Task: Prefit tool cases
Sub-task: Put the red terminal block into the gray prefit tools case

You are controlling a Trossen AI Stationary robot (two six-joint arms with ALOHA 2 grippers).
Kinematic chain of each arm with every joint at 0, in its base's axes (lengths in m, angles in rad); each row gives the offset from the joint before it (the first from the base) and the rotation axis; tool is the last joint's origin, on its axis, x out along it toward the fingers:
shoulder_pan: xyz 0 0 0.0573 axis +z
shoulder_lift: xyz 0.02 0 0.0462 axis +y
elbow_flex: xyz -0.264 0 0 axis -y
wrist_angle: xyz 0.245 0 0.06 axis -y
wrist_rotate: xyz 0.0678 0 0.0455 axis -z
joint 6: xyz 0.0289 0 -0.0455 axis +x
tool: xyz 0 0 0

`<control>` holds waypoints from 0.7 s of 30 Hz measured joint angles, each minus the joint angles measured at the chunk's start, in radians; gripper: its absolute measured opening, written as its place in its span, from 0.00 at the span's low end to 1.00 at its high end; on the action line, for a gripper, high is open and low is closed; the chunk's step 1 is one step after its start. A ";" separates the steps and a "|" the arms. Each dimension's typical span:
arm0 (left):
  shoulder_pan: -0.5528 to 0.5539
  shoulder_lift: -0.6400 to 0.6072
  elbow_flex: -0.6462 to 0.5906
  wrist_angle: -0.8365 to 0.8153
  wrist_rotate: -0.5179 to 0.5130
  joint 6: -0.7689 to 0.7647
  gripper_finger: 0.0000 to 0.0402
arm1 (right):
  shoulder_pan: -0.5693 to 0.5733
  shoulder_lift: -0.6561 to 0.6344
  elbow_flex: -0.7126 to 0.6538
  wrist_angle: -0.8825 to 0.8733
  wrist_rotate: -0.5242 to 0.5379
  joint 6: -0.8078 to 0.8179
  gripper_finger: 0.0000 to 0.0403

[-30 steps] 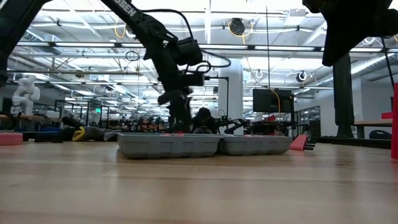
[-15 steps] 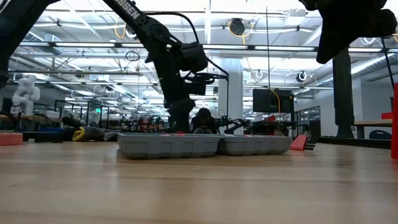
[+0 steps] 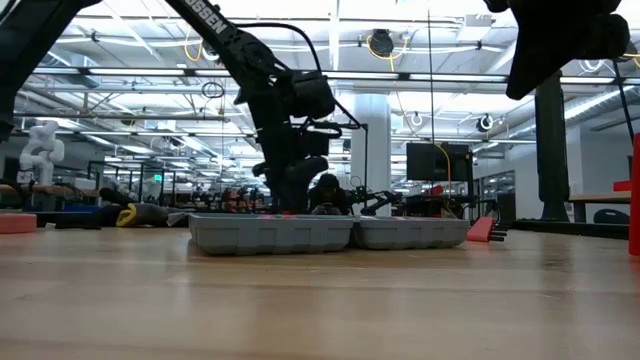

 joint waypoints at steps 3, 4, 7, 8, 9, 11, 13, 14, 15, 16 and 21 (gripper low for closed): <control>-0.007 0.000 0.000 0.012 0.000 -0.027 0.35 | 0.002 0.000 0.000 0.000 -0.001 -0.006 0.02; -0.009 0.000 0.000 0.011 0.002 -0.039 0.35 | 0.003 0.000 0.000 0.000 -0.002 -0.006 0.02; -0.018 0.000 0.000 -0.003 0.003 -0.053 0.35 | 0.012 0.000 0.000 0.002 -0.002 -0.006 0.02; -0.024 0.000 0.000 -0.008 0.000 -0.053 0.35 | 0.015 0.000 0.000 0.007 -0.001 -0.005 0.02; -0.029 0.000 0.000 -0.012 -0.009 -0.053 0.35 | 0.019 0.000 0.000 0.013 -0.001 -0.005 0.02; -0.036 0.000 0.000 -0.020 -0.022 -0.053 0.35 | 0.027 0.000 0.000 0.016 -0.001 -0.003 0.02; -0.038 0.004 0.000 -0.015 -0.025 -0.053 0.35 | 0.030 0.000 0.000 0.016 -0.002 -0.003 0.02; -0.038 0.008 0.001 -0.007 -0.027 -0.053 0.35 | 0.031 0.000 0.000 0.020 -0.001 -0.002 0.02; -0.038 0.012 0.001 -0.008 -0.027 -0.053 0.35 | 0.035 0.000 0.000 0.028 0.000 0.002 0.02; -0.039 0.022 0.001 -0.010 -0.027 -0.053 0.35 | 0.035 0.000 0.000 0.034 0.000 0.005 0.02; -0.039 0.056 0.004 0.008 -0.021 -0.071 0.35 | 0.041 0.000 0.000 0.047 0.000 0.005 0.02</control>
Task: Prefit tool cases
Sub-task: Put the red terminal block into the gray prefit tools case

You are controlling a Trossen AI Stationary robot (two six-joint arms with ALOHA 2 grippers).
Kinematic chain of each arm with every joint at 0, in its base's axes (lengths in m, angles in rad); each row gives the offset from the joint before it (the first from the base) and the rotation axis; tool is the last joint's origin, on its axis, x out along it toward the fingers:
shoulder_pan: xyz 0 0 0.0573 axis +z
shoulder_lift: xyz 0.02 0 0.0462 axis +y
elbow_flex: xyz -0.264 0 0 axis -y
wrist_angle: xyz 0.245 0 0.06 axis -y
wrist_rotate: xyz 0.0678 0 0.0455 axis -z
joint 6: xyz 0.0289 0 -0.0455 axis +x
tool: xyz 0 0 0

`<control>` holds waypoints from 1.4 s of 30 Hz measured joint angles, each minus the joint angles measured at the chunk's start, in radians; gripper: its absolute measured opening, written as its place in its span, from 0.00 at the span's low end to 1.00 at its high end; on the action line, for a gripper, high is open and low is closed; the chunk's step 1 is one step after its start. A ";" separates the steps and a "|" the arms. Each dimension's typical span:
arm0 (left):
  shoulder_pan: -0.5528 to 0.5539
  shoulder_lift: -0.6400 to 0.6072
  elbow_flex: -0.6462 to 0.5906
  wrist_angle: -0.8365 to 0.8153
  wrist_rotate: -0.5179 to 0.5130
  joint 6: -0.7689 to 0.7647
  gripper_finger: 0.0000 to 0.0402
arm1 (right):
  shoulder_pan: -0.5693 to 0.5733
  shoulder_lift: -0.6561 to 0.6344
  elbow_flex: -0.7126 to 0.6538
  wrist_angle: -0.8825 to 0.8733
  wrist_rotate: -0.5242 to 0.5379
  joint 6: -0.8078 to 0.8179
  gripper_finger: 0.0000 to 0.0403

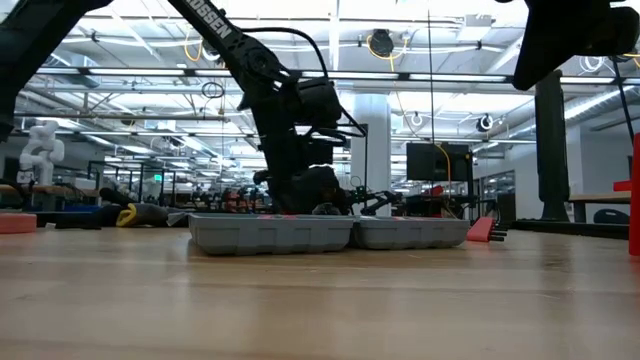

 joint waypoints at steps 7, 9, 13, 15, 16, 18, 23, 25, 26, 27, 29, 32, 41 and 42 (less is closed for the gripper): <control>0.017 0.068 0.003 0.031 0.043 -0.001 0.35 | 0.001 0.000 0.000 0.013 0.000 -0.007 0.02; 0.017 0.083 0.004 0.030 0.046 0.011 0.35 | 0.005 0.000 0.000 0.018 0.001 -0.008 0.02; 0.016 0.090 0.005 0.025 0.054 0.069 0.23 | 0.008 0.000 0.000 0.019 0.002 -0.008 0.02; 0.016 0.074 0.005 0.016 0.063 0.104 0.12 | 0.011 0.000 0.000 0.019 0.002 -0.008 0.02; 0.016 0.067 0.003 0.017 0.068 0.114 0.12 | 0.012 0.000 0.000 0.019 0.002 -0.008 0.02; 0.017 0.038 0.003 0.009 0.073 0.135 0.12 | 0.014 0.000 0.000 0.019 0.003 -0.008 0.02; 0.009 -0.053 0.001 -0.021 0.078 0.168 0.05 | 0.028 0.000 0.000 0.024 0.030 0.000 0.02; -0.002 -0.090 0.001 -0.014 0.090 0.183 0.00 | 0.033 0.000 0.000 0.027 0.034 0.001 0.02; -0.005 -0.103 0.001 -0.010 0.102 0.185 0.00 | 0.036 0.000 0.000 0.028 0.043 0.002 0.02; -0.008 -0.114 0.001 -0.012 0.112 0.190 0.01 | 0.039 0.000 0.000 0.028 0.053 0.005 0.02; -0.010 -0.133 0.001 -0.005 0.143 0.206 0.01 | 0.046 0.000 0.000 0.029 0.079 0.010 0.02; -0.019 -0.147 0.003 0.006 0.155 0.206 0.01 | 0.054 0.000 0.000 0.034 0.103 0.012 0.02; -0.049 -0.147 0.004 -0.067 -0.178 0.291 0.01 | 0.054 0.003 -0.001 0.035 0.207 0.013 0.02; -0.050 -0.147 0.004 -0.087 -0.218 0.313 0.00 | 0.048 0.007 -0.006 0.041 0.272 0.008 0.02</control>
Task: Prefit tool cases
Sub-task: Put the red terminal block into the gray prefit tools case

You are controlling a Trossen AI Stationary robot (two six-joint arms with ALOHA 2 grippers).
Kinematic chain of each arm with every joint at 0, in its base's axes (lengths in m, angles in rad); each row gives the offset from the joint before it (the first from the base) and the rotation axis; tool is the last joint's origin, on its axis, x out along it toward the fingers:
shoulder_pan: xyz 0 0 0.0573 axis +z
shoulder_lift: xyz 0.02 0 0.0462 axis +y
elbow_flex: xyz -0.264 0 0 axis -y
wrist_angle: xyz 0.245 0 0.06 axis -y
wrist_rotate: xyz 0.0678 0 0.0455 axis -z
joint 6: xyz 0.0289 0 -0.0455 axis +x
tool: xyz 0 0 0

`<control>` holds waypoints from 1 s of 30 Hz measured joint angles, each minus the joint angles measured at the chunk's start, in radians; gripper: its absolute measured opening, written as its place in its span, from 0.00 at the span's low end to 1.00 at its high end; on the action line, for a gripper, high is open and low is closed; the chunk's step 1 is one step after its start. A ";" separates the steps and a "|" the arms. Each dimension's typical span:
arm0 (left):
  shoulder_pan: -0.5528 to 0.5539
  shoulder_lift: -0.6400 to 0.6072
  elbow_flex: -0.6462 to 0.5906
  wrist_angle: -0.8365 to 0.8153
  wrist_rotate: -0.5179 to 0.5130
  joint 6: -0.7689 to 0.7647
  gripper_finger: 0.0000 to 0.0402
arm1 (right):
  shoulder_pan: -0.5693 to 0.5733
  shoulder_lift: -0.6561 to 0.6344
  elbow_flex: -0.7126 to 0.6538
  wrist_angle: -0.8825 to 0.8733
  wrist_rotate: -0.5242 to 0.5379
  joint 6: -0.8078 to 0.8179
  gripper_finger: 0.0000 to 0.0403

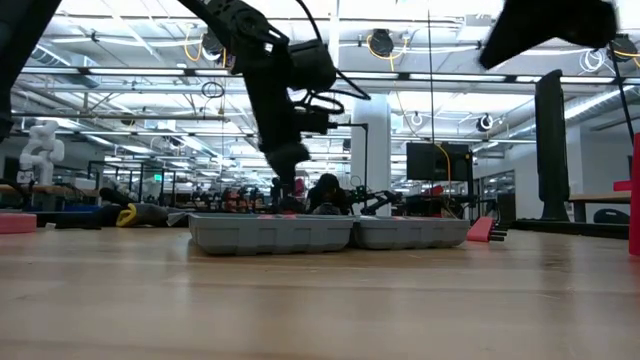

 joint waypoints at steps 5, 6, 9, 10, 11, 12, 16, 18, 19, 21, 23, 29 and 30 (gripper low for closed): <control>0.014 -0.075 0.000 -0.115 -0.218 0.049 0.00 | -0.127 0.032 -0.008 0.075 0.094 -0.167 0.02; 0.021 -0.113 0.000 -0.126 -0.245 0.051 0.00 | -0.166 0.037 -0.008 0.129 0.096 -0.248 0.02; 0.043 -0.269 -0.010 -0.099 -0.250 0.077 0.00 | -0.288 0.061 -0.008 0.363 0.091 -0.569 0.02; 0.054 -0.325 -0.013 -0.089 -0.232 0.088 0.00 | -0.328 0.069 -0.008 0.444 0.090 -0.678 0.02; 0.066 -0.381 -0.016 -0.073 -0.210 0.109 0.00 | -0.372 0.074 -0.008 0.519 0.080 -0.784 0.02; 0.082 -0.434 -0.017 -0.049 -0.192 0.130 0.00 | -0.418 0.078 -0.008 0.585 0.050 -0.882 0.03; 0.160 -0.601 -0.018 0.070 -0.129 0.194 0.00 | -0.616 0.087 -0.008 0.755 -0.240 -1.057 0.09; 0.201 -0.664 -0.018 0.112 -0.067 0.205 0.00 | -0.707 0.102 -0.008 0.804 -0.409 -1.059 0.14; 0.219 -0.687 -0.018 0.119 -0.021 0.209 0.00 | -0.741 0.116 -0.008 0.820 -0.470 -1.059 0.17; 0.255 -0.720 -0.018 0.145 0.097 0.233 0.00 | -0.790 0.162 -0.007 0.883 -0.544 -1.073 0.24; 0.289 -0.742 -0.018 0.186 0.226 0.259 0.00 | -0.821 0.229 -0.007 0.974 -0.592 -1.111 0.30; 0.338 -0.742 -0.018 0.389 0.415 0.295 0.00 | -0.843 0.472 0.131 1.077 -0.665 -1.204 0.44; 0.344 -0.737 -0.018 0.424 0.423 0.308 0.00 | -0.843 0.514 0.177 1.052 -0.661 -1.213 0.46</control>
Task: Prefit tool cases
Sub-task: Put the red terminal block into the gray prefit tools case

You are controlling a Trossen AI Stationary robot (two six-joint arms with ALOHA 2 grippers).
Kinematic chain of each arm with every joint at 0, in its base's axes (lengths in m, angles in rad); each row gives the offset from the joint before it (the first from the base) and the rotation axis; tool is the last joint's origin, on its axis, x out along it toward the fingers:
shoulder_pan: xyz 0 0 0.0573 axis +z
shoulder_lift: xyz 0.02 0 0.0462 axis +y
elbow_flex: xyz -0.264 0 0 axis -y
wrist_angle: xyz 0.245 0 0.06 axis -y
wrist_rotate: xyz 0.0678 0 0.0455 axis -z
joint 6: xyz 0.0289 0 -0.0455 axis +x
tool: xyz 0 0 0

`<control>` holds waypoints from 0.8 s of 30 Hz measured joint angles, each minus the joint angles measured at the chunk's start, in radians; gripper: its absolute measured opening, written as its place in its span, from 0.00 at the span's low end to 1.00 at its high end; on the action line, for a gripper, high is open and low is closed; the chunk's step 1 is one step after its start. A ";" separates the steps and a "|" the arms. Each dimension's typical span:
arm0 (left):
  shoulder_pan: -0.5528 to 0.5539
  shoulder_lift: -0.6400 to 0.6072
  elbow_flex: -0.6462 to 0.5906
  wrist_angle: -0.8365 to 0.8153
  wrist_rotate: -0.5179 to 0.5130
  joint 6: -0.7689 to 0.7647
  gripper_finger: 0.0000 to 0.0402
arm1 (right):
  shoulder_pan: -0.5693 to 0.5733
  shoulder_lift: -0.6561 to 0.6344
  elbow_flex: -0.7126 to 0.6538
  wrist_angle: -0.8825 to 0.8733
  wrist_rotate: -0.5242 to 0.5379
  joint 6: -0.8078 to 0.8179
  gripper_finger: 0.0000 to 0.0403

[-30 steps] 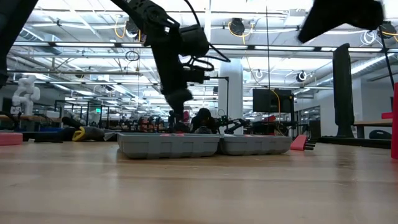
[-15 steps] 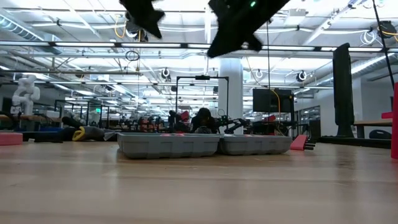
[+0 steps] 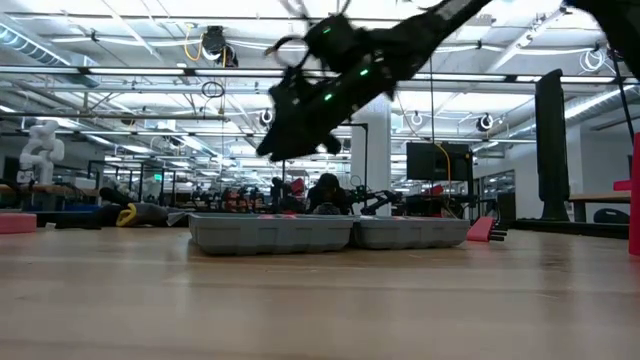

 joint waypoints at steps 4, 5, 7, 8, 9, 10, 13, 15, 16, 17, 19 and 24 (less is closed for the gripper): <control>0.022 0.009 -0.001 0.157 0.002 0.006 0.00 | -0.010 0.137 0.196 -0.273 0.081 -0.046 0.50; 0.025 0.009 -0.001 0.199 0.002 0.004 0.00 | -0.013 0.165 0.245 -0.363 0.117 -0.057 0.51; 0.034 0.009 -0.001 0.263 0.005 0.003 0.00 | -0.015 0.212 0.336 -0.532 0.175 -0.068 0.51; 0.037 0.009 -0.001 0.285 0.006 0.003 0.00 | -0.015 0.230 0.373 -0.602 0.187 -0.068 0.51; 0.041 0.009 -0.001 0.295 0.010 0.003 0.00 | -0.016 0.243 0.397 -0.651 0.184 -0.066 0.51; 0.045 0.009 0.000 0.297 0.017 0.003 0.00 | -0.020 0.258 0.417 -0.679 0.182 -0.063 0.51; 0.061 0.009 0.000 0.265 0.032 0.002 0.00 | -0.031 0.276 0.437 -0.701 0.176 -0.058 0.52; 0.072 0.011 0.000 0.217 0.035 0.002 0.00 | -0.045 0.276 0.437 -0.699 0.178 -0.045 0.52; 0.077 0.015 0.000 0.198 0.035 0.002 0.00 | -0.053 0.276 0.437 -0.696 0.178 -0.032 0.52; 0.081 0.018 0.000 0.176 0.035 0.001 0.00 | -0.060 0.276 0.435 -0.693 0.178 -0.021 0.52; 0.091 0.025 0.000 0.141 0.035 -0.006 0.00 | -0.076 0.276 0.434 -0.692 0.170 -0.010 0.52; 0.096 0.040 0.000 0.100 0.071 -0.035 0.00 | -0.100 0.276 0.434 -0.681 0.072 0.017 0.52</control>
